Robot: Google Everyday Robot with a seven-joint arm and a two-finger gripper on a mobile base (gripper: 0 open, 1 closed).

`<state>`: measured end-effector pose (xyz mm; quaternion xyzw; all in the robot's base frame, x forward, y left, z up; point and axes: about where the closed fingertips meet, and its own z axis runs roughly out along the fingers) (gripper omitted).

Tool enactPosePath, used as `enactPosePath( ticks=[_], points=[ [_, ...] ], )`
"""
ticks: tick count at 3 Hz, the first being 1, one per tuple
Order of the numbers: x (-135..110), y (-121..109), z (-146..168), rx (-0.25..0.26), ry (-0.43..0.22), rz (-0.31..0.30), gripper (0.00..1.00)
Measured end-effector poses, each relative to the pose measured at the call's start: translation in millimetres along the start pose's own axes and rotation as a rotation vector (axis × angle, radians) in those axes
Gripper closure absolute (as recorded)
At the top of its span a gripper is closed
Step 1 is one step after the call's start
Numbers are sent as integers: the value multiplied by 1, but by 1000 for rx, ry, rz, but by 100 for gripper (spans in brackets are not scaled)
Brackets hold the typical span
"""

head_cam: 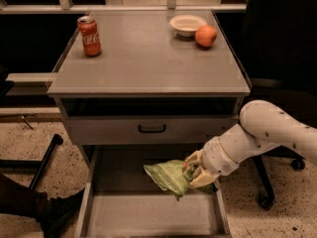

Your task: Place green jalapeno chip bag into middle drawer

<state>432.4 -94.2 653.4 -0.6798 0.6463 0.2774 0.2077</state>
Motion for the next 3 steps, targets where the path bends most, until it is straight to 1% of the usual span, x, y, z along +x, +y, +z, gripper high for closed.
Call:
enactPosePath(
  ticks=[1, 2, 3],
  points=[
    [5, -5, 18, -2, -10, 7, 100],
    [18, -19, 59, 31, -95, 4, 100],
    [31, -51, 142, 111, -177, -5, 100]
  ],
)
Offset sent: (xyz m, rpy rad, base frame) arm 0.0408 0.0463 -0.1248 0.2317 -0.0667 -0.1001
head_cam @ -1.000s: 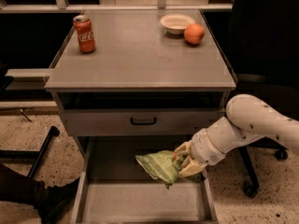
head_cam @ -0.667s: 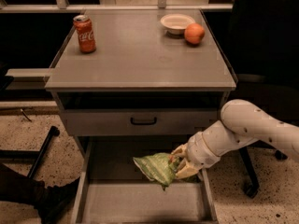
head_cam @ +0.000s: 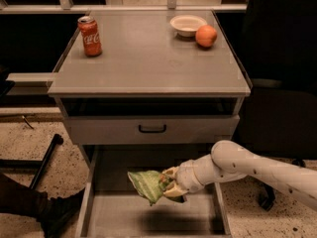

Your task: Place green jalapeno chip bag into middle drawer

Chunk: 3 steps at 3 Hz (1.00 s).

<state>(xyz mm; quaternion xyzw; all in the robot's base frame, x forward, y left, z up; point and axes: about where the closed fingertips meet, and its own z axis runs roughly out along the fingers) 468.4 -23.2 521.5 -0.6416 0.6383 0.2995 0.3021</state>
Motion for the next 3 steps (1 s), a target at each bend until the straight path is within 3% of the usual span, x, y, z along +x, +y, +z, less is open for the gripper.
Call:
enactPosePath(
  ticks=[2, 3],
  points=[
    [2, 4, 12, -1, -32, 2, 100],
    [-4, -15, 47, 28, -143, -10, 100]
  ],
)
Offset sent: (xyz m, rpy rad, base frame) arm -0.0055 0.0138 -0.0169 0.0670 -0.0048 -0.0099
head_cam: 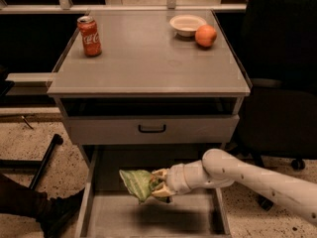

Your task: Place green jalapeno chip bag into middle drawer

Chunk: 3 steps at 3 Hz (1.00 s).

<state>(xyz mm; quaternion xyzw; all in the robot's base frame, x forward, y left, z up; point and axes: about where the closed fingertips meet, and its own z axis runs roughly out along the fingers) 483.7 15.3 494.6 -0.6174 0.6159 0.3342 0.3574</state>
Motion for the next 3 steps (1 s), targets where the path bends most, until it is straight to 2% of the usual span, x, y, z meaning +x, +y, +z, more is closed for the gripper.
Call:
enactPosePath(
  ticks=[1, 2, 3],
  points=[
    [26, -10, 56, 35, -97, 64, 100],
    [56, -16, 88, 106, -88, 123, 100],
    [83, -9, 87, 195, -5, 196, 100]
  ],
)
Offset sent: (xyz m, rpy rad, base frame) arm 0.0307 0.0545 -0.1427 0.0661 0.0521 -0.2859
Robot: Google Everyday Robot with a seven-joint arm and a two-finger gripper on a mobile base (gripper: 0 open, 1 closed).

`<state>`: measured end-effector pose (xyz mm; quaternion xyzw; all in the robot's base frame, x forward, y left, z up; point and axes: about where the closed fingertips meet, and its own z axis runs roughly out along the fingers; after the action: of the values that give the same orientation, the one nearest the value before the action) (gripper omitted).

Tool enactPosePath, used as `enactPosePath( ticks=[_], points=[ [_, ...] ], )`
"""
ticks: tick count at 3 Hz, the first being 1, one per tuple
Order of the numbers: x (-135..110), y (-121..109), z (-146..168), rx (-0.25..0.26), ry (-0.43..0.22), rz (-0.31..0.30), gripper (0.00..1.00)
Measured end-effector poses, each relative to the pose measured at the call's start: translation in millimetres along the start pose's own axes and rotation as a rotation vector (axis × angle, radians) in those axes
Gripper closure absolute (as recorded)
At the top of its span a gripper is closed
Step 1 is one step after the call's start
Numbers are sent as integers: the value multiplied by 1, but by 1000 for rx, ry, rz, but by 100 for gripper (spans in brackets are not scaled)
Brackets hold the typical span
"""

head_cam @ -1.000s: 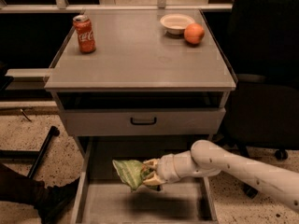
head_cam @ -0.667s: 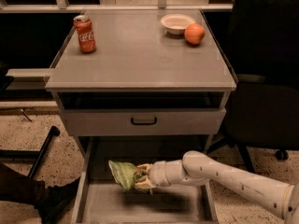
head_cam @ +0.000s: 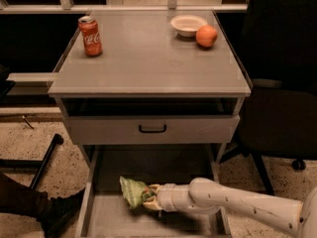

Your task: Place green jalapeno chip bag into middle drawer

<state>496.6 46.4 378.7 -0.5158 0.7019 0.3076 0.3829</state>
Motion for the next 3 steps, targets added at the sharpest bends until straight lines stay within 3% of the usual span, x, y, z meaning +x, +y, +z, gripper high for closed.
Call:
enactPosePath(
  ticks=[1, 2, 3],
  points=[
    [10, 2, -19, 103, 92, 20, 100],
    [11, -11, -22, 173, 103, 11, 100],
    [11, -11, -22, 174, 103, 11, 81]
  ],
)
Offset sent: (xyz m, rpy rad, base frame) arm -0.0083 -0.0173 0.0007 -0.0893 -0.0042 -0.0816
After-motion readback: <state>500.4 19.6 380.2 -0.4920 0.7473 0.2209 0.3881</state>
